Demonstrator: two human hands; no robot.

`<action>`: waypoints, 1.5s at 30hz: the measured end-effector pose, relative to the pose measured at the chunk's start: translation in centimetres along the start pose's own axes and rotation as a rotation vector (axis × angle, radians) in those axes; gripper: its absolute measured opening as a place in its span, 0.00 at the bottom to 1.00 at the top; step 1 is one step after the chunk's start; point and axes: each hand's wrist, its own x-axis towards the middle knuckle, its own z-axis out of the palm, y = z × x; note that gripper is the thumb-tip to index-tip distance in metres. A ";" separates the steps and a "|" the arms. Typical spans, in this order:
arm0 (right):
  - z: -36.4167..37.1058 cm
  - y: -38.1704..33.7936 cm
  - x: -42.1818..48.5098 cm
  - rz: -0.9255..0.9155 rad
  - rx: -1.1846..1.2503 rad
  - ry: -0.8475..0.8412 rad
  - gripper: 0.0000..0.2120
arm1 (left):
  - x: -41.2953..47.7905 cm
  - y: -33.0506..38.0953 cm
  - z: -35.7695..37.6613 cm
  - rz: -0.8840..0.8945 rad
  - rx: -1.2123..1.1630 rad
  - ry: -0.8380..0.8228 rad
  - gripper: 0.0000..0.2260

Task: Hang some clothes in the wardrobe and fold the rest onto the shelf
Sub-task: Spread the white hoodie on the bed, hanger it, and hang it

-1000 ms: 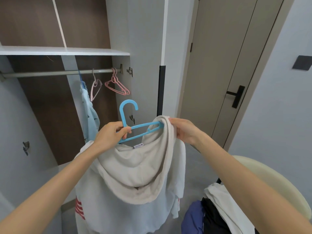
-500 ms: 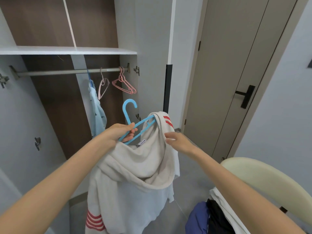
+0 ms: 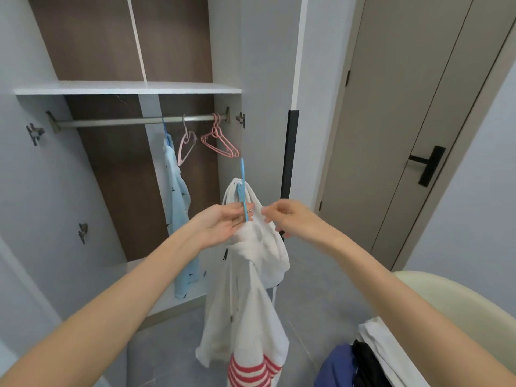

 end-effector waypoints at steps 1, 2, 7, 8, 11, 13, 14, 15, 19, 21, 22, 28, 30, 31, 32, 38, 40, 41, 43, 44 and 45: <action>0.3 -0.2 -0.1 -0.003 -0.096 -0.065 0.22 | 0.2 -0.2 0.4 -0.004 -0.036 -0.026 0.18; 0.6 -0.3 -0.2 0.007 -0.195 -0.112 0.22 | 0.3 -0.4 0.8 -0.011 -0.063 -0.050 0.18; 1.0 0.8 -0.3 0.041 -0.603 -0.007 0.09 | 1.0 -1.0 1.9 -0.028 0.062 -0.062 0.22; 0.7 1.3 -0.3 0.026 -0.637 0.046 0.07 | 1.2 -1.1 1.9 -0.028 0.071 -0.033 0.22; -0.9 2.9 0.0 -0.002 -0.657 0.179 0.10 | 1.6 -1.3 2.2 0.004 0.090 0.025 0.18; -1.9 3.5 0.0 -0.029 -0.647 0.255 0.10 | 1.6 -1.2 2.6 0.033 0.128 0.034 0.15; -2.2 3.7 0.0 -0.050 -0.636 0.286 0.10 | 1.6 -1.0 2.7 0.047 0.149 0.035 0.14; -2.5 3.9 0.1 -0.072 -0.616 0.317 0.10 | 1.5 -0.7 2.9 0.063 0.188 0.037 0.14; -3.5 4.2 0.5 -0.097 -0.550 0.416 0.10 | 0.8 1.1 3.2 0.282 0.798 0.172 0.10; -3.8 4.3 0.6 -0.109 -0.547 0.451 0.10 | 0.9 1.7 2.4 0.482 1.020 0.390 0.06; -4.0 4.4 0.7 -0.116 -0.541 0.468 0.10 | 1.0 2.0 1.7 0.539 1.049 0.511 0.04; -5.1 3.8 1.3 -0.176 -0.500 0.504 0.10 | 1.6 2.5 -2.6 0.555 1.147 0.775 0.18; -5.1 3.3 1.6 -0.210 -0.488 0.504 0.10 | 2.1 2.6 -3.2 0.545 1.128 0.766 0.21; -5.1 3.0 1.9 -0.225 -0.477 0.502 0.09 | 2.4 2.8 -3.5 0.551 1.080 0.767 0.21; -5.0 2.8 2.2 -0.236 -0.463 0.501 0.09 | 2.6 3.1 -3.7 0.570 1.030 0.774 0.20; -3.0 1.4 5.4 -0.268 -0.385 0.482 0.07 | 3.2 6.1 -6.3 0.635 1.019 0.823 0.20; -1.7 0.9 7.0 -0.266 -0.368 0.461 0.08 | 3.6 7.1 -7.9 0.620 1.035 0.828 0.20; -0.9 0.7 7.8 -0.263 -0.366 0.452 0.08 | 3.8 7.5 -8.7 0.612 1.035 0.833 0.20; 0.6 0.0 9.7 -0.230 -0.322 0.404 0.08 | 4.2 8.5 -10.4 0.588 1.009 0.841 0.20; 1.4 -0.4 10.8 -0.188 -0.268 0.365 0.08 | 4.5 9.0 -11.4 0.568 0.990 0.840 0.20; 2.1 -1.0 12.0 -0.137 -0.197 0.311 0.07 | 4.8 9.5 -12.5 0.544 0.971 0.835 0.20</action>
